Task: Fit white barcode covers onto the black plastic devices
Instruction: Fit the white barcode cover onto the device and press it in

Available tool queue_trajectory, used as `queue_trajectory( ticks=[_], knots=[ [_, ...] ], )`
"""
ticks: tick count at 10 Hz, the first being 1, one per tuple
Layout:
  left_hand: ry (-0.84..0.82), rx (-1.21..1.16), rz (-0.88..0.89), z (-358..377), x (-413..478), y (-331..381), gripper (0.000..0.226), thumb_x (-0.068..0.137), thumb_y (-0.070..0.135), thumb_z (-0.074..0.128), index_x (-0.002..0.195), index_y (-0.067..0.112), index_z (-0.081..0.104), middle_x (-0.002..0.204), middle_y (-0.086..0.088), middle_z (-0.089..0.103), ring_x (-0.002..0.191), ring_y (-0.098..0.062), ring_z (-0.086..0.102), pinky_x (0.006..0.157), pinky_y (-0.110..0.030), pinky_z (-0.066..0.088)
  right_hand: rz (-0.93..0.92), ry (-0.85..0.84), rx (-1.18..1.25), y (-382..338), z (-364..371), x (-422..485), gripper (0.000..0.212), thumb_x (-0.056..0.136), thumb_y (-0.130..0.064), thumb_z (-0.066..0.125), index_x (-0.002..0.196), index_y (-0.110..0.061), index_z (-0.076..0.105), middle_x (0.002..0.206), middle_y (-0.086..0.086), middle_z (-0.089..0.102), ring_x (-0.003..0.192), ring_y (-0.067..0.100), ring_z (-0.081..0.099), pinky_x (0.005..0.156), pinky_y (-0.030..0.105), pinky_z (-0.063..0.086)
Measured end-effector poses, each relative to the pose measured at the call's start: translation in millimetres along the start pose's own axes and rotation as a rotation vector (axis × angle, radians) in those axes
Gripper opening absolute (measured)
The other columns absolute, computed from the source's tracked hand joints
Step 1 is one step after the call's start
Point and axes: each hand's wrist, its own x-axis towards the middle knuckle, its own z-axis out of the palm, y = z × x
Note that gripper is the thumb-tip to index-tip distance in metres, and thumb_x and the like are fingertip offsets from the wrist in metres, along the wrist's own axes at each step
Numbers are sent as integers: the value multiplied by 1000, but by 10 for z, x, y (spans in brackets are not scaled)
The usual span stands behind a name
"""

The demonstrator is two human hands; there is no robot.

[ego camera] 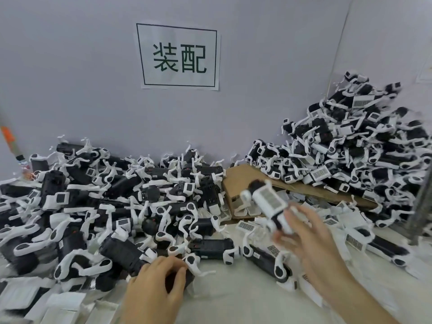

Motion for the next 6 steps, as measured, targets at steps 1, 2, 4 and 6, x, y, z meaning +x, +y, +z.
queue_trajectory(
  ticks=[1, 2, 4, 6],
  knots=[
    [26, 53, 3, 24, 18, 6, 19, 95, 42, 56, 82, 55, 50, 97, 37, 50, 103, 3, 50, 94, -25, 35, -212, 149, -74, -258, 145, 669, 29, 92, -16, 65, 121, -13, 59, 112, 10, 69, 82, 21, 75, 62, 24, 60],
    [30, 106, -17, 62, 50, 12, 19, 94, 45, 56, 82, 58, 49, 96, 42, 46, 102, 3, 50, 94, -22, 33, -366, 241, -130, -564, 321, 1465, 45, 97, -13, 62, 140, -19, 48, 120, 4, 63, 84, 15, 72, 67, 26, 61],
    [110, 53, 21, 177, 89, -72, 27, 86, 26, 67, 66, 45, 64, 75, 30, 59, 80, -5, 63, 86, -32, 47, -270, 180, -183, -951, 469, 2398, 65, 98, 11, 41, 155, -17, 27, 149, 22, 45, 116, 27, 61, 93, 37, 55],
    [95, 95, -86, 236, -38, -219, 34, 87, 19, 50, 69, 38, 72, 88, 21, 56, 92, 5, 60, 85, -20, 48, -196, -52, -466, -100, 643, 1661, 38, 96, 6, 53, 117, -23, 65, 126, 4, 64, 112, 19, 65, 88, 30, 56]
  ],
)
